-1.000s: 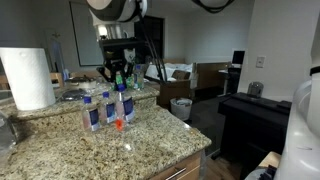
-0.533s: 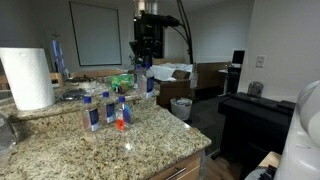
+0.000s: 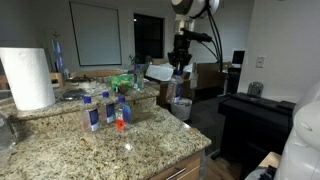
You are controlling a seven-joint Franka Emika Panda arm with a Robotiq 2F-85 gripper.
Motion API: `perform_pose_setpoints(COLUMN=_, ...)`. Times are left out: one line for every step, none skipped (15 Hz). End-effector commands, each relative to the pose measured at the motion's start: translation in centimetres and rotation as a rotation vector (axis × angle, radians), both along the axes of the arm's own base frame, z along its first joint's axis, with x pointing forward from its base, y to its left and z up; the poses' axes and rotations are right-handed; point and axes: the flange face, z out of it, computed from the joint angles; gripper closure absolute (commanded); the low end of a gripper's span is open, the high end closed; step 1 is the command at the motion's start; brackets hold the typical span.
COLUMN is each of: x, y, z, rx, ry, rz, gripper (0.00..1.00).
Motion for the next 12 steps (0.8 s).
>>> perform_pose_setpoints(x=-0.7, y=-4.5, z=-3.2, rx=-0.023, ry=-0.035, rz=-0.099, gripper=0.92)
perform_pose_setpoints(x=-0.9, y=-5.9, z=-4.3, rx=-0.026, ry=-0.037, rz=-0.133, gripper=0.92)
perform_pose_setpoints(x=-1.1, y=-7.2, z=-5.3, rx=-0.029, ry=-0.037, rz=-0.167, gripper=0.92)
perform_pose_setpoints(x=-1.2, y=-8.5, z=-6.5, rx=-0.033, ry=-0.042, rz=-0.199, gripper=0.92)
perform_pose_setpoints(x=-1.4, y=-9.7, z=-7.7, rx=-0.044, ry=-0.049, rz=-0.232, gripper=0.92)
perform_pose_setpoints(x=-1.6, y=-10.6, z=-8.6, rx=-0.055, ry=-0.059, rz=-0.257, gripper=0.92)
perform_pose_setpoints(x=-1.7, y=-11.4, z=-9.7, rx=-0.059, ry=-0.061, rz=-0.285, gripper=0.92)
perform_pose_setpoints(x=-1.7, y=-12.0, z=-10.7, rx=-0.064, ry=-0.063, rz=-0.305, gripper=0.92)
perform_pose_setpoints(x=-1.8, y=-12.4, z=-11.7, rx=-0.067, ry=-0.069, rz=-0.326, gripper=0.92)
perform_pose_setpoints(x=-1.8, y=-12.7, z=-12.6, rx=-0.065, ry=-0.072, rz=-0.345, gripper=0.92)
perform_pose_setpoints(x=-1.8, y=-12.8, z=-13.7, rx=-0.059, ry=-0.071, rz=-0.362, gripper=0.92)
perform_pose_setpoints(x=-1.8, y=-12.8, z=-14.6, rx=-0.052, ry=-0.067, rz=-0.373, gripper=0.92)
